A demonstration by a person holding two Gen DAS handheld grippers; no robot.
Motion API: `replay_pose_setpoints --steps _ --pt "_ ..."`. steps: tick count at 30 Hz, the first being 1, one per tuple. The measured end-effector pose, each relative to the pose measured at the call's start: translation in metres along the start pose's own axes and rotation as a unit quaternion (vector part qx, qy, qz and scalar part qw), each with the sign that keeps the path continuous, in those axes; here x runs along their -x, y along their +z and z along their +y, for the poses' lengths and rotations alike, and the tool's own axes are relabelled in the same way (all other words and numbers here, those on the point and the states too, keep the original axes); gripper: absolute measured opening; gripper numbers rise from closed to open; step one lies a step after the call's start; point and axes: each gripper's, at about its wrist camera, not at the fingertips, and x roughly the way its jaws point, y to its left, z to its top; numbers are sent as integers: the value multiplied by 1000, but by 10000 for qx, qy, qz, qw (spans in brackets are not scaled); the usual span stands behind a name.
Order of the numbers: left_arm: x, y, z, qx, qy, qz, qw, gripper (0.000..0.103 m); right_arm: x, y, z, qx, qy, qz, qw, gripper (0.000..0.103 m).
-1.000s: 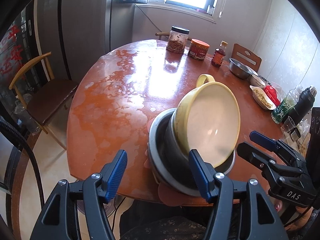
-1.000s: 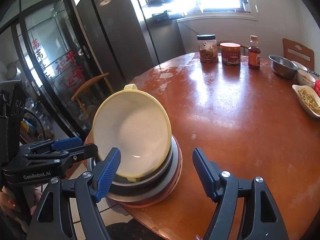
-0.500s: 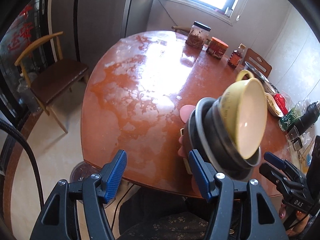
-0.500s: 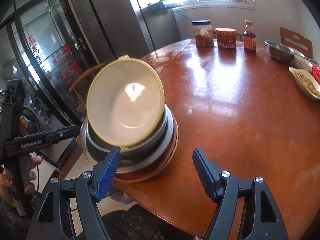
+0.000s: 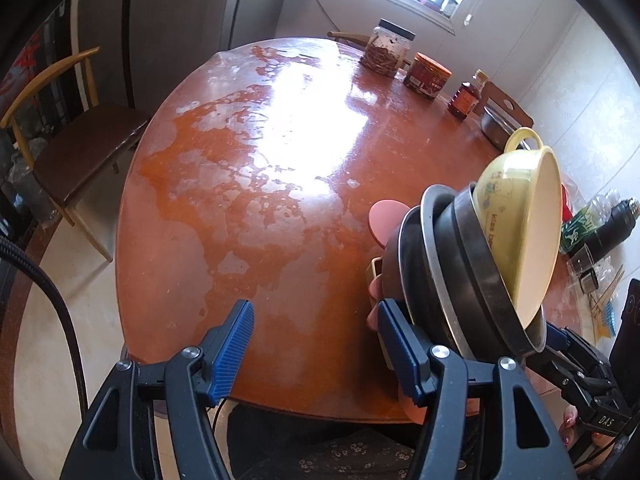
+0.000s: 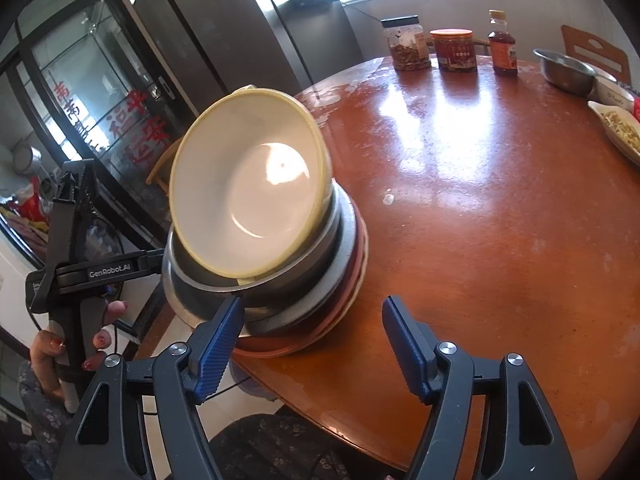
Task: Organize plates and bowls
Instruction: 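Lower the nested bowl stack onto the tray atop the plates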
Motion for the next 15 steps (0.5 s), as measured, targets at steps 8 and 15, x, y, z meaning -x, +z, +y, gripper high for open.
replay_pose_setpoints --steps 8,15 --pt "-11 13 -29 -470 114 -1 9988 61 3 2 -8 87 153 -68 9998 58" --pt "-22 21 -64 -836 153 37 9964 58 16 0 -28 76 -13 -168 9998 58"
